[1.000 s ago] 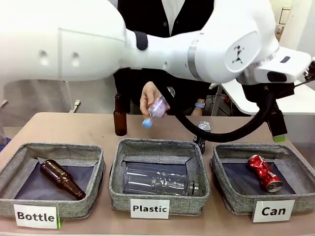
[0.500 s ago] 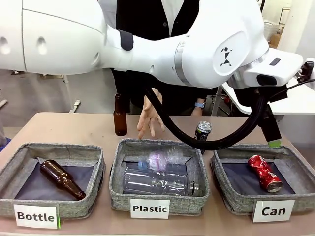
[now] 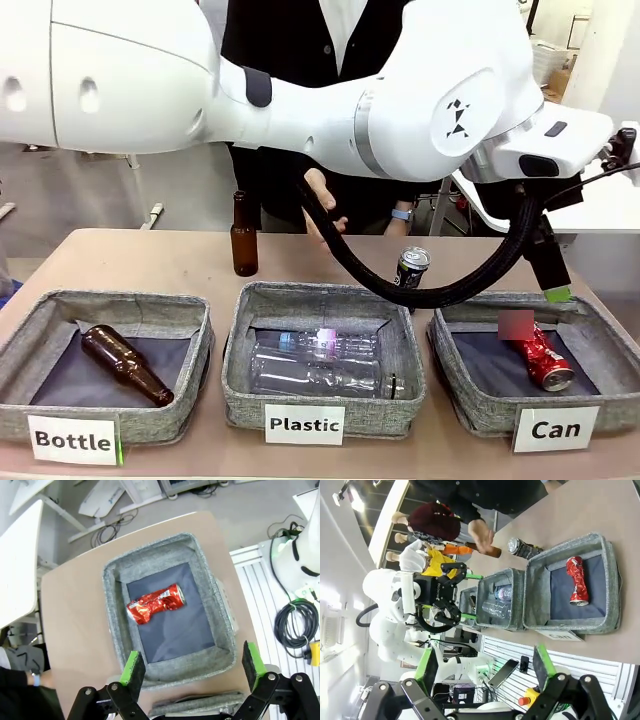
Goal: Sort the can waste into the basket.
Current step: Pick up the can waste from the table and place it in the right Fabric basket.
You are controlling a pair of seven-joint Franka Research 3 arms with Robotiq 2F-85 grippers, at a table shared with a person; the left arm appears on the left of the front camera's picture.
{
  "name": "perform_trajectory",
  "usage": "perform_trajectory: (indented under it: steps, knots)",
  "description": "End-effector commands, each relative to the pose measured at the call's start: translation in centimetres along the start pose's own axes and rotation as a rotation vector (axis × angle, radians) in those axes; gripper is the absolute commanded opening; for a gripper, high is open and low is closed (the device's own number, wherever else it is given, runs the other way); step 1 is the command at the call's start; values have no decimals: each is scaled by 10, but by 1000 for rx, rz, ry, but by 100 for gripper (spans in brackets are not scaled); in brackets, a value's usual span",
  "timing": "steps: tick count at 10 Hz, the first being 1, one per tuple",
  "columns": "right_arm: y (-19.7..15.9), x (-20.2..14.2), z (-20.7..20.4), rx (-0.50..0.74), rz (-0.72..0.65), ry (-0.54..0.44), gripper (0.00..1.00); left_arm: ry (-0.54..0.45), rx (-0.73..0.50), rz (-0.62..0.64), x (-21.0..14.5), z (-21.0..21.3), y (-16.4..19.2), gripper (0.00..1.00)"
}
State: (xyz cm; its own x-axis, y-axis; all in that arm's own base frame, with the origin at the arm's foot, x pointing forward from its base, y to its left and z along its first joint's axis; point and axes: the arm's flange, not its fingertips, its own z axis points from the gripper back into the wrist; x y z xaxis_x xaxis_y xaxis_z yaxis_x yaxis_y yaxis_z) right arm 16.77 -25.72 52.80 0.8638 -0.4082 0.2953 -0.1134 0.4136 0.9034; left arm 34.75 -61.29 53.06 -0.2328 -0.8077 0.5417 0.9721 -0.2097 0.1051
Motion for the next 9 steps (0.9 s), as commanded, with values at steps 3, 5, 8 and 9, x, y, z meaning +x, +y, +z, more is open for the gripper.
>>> perform_trajectory:
  steps: [3, 5, 8, 9]
  knots:
    - [2, -7, -34, -39, 30, 87, 100, -39, -53, 105, -65, 72, -3, 100]
    - [14, -11, -88, -88, 84, 219, 100, -95, -29, 318, -150, 138, -10, 100]
    - [48, -21, -168, -62, 166, 402, 100, -283, -102, 832, -284, 217, -51, 100]
    - [57, -29, -196, -14, 174, 455, 100, -322, -134, 1043, -334, 236, -63, 100]
